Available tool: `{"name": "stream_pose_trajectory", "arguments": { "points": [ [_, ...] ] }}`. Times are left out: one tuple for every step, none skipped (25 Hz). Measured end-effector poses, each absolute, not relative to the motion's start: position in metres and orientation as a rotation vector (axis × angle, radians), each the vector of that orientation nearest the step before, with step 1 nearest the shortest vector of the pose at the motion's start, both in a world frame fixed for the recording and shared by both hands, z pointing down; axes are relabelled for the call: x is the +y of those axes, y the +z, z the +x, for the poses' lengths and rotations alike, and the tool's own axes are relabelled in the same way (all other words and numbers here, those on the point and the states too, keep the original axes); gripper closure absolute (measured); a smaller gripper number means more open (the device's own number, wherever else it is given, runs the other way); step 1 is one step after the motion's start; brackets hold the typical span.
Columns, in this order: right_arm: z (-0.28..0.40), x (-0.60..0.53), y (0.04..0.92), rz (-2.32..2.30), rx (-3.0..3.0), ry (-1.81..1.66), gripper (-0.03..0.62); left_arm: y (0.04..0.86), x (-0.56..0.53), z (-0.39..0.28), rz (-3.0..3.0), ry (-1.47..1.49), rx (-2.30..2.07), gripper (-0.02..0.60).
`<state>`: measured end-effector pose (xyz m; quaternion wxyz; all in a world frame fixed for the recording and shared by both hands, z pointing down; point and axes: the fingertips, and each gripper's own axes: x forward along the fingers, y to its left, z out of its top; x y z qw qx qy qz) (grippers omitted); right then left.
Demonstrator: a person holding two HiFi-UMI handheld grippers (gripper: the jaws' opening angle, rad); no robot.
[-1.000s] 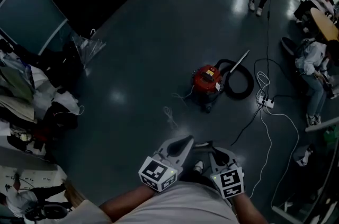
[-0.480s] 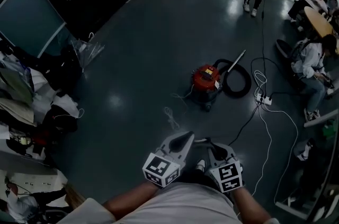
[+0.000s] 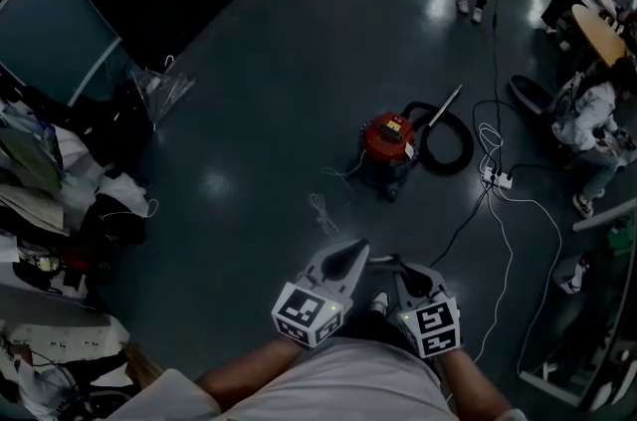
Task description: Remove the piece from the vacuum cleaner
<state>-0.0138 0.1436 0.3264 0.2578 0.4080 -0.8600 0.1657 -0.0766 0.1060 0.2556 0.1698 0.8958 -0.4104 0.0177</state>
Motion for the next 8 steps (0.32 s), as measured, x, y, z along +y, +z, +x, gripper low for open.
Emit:
{"name": "stream_pose_trajectory", "arguments": {
  "points": [
    [-0.014,0.143,0.328,1.106,-2.331,0.452,0.569,0.257,0.106,-0.076,2.545,0.052,-1.164,0.575],
    [-0.014,0.143,0.329,1.106,-2.330,0.456,0.568,0.259,0.105,-0.076,2.542,0.056,-1.160,0.575],
    [-0.013,0.143,0.331,1.104,-2.328,0.461,0.569,0.261,0.105,-0.075,2.540,0.060,-1.157,0.575],
    [-0.012,0.141,0.333,1.103,-2.327,0.464,0.568,0.263,0.103,-0.073,2.538,0.063,-1.155,0.575],
    [-0.009,0.138,0.334,1.101,-2.326,0.466,0.569,0.265,0.100,-0.070,2.538,0.066,-1.154,0.575],
    [-0.007,0.134,0.336,1.100,-2.326,0.467,0.569,0.267,0.096,-0.068,2.539,0.067,-1.153,0.575],
    [-0.005,0.130,0.338,1.100,-2.326,0.467,0.569,0.268,0.092,-0.066,2.540,0.067,-1.153,0.575],
    [-0.002,0.127,0.339,1.099,-2.326,0.468,0.569,0.269,0.088,-0.063,2.541,0.067,-1.154,0.575]
  ]
}}
